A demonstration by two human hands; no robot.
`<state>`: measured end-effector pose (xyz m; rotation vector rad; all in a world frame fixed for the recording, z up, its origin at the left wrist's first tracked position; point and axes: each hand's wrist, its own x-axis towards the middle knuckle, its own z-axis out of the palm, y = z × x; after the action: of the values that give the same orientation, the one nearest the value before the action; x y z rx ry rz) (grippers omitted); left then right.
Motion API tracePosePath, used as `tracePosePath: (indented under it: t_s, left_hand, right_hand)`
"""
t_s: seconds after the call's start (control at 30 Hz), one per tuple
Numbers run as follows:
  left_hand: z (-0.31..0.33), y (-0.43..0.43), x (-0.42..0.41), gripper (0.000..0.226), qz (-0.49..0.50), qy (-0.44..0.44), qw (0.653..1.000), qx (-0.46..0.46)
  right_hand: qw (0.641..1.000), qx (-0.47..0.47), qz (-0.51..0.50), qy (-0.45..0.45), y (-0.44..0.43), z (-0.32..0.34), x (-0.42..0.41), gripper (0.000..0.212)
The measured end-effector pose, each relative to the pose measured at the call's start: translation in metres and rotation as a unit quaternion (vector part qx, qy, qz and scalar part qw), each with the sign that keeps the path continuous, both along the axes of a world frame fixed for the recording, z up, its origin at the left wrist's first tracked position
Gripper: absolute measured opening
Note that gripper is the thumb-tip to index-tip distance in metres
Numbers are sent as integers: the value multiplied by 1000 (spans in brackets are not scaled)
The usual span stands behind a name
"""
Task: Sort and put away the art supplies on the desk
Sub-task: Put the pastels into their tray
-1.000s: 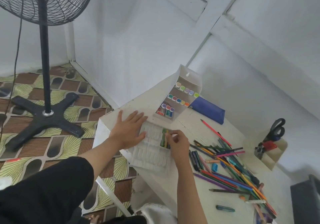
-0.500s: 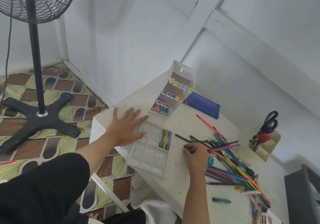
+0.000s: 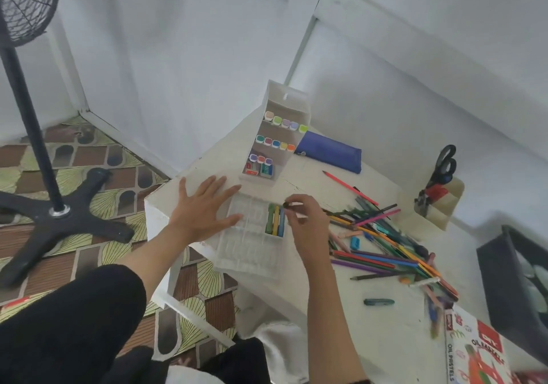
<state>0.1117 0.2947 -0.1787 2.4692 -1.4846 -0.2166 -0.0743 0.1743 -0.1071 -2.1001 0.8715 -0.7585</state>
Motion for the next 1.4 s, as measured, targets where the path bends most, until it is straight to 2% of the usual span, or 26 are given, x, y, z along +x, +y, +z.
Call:
tracePosePath:
  t_s: [0.1, 0.2, 0.37, 0.5, 0.7, 0.83, 0.93, 1.03, 1.17, 1.3, 1.4]
  left_hand:
    - [0, 0, 0, 89, 1, -1, 1000, 5]
    - [0, 1, -1, 86, 1, -3, 1000, 8]
    - [0, 0, 0, 85, 2, 3, 1000, -1]
    - [1, 1, 0, 83, 3, 11, 1000, -8]
    - [0, 1, 2, 82, -2, 9, 1000, -5]
    - [1, 1, 2, 83, -4, 15, 1000, -14]
    - [1, 1, 1, 83, -3, 16, 1000, -17]
    - [1, 1, 2, 83, -6, 18, 1000, -16]
    - [3, 3, 1, 86, -14, 15, 1000, -22]
    - [6, 3, 0, 94, -26, 2, 1000, -10]
    - [8, 3, -1, 102, -28, -3, 1000, 4]
  right_hand:
    - [992, -44, 94, 67, 11, -13, 8, 24]
    - [981, -92, 132, 112, 15, -29, 8, 20]
    - [975, -144, 111, 127, 19, -35, 9, 28]
    - [978, -151, 65, 128, 20, -43, 10, 20]
    - [976, -160, 28, 143, 27, -43, 7, 37]
    - [967, -219, 23, 127, 31, -46, 9, 28]
    - [966, -218, 13, 136, 34, -51, 10, 34]
    - [964, -225, 8, 145, 31, -51, 7, 30]
    - [975, -165, -122, 88, 13, -36, -12, 17]
    - [959, -110, -180, 189, -26, -26, -40, 9]
    - [930, -85, -217, 284, -32, -18, -46, 18]
